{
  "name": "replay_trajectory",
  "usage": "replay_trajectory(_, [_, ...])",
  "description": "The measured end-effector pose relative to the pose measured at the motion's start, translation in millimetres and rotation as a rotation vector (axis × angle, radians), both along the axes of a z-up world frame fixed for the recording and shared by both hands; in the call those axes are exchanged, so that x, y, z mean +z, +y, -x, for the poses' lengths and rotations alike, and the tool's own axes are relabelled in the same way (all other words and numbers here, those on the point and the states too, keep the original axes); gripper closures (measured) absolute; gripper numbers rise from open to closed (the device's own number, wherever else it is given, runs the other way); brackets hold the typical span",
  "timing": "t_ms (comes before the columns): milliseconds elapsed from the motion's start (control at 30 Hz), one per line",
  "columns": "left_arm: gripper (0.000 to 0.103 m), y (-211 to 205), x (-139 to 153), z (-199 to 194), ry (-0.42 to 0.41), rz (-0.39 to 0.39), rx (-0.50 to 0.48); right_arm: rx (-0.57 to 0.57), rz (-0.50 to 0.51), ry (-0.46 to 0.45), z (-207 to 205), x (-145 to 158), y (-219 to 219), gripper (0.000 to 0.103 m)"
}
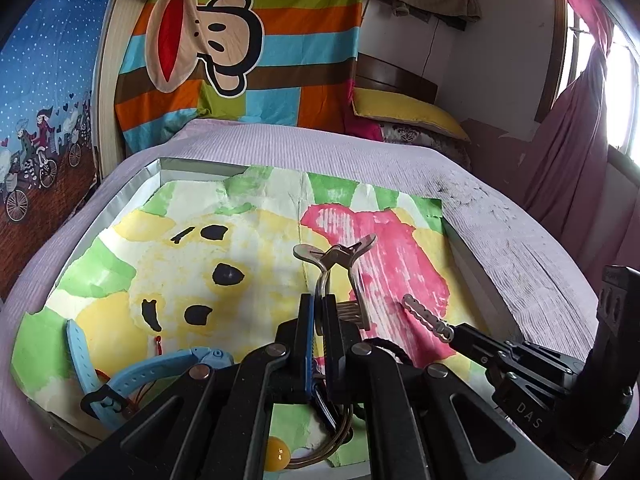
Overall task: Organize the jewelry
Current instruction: 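Carry the claw clip with the left tool while the right tool carries the white clip, then open the left tool dropping the claw clip into the tray while the right tool releases the white clip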
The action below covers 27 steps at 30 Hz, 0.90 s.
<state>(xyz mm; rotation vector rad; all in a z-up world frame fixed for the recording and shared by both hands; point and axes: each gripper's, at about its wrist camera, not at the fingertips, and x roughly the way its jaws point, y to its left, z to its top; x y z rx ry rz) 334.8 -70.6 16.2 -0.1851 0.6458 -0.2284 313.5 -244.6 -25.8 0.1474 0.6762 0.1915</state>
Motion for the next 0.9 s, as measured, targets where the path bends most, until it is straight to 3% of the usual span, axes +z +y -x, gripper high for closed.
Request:
replay_trajectory(267, [0.098,1.5,0.7,-3.7,0.024,-0.009,0.002,0.014,-0.016,0.038,-3.9,-10.9,1.2,0.102])
replay_trajectory(900, [0.093,6.0,0.4,6.8,0.027,-0.046,0.01,0.016,0.028,0.013,7.8,-2.5,3.5,0.101])
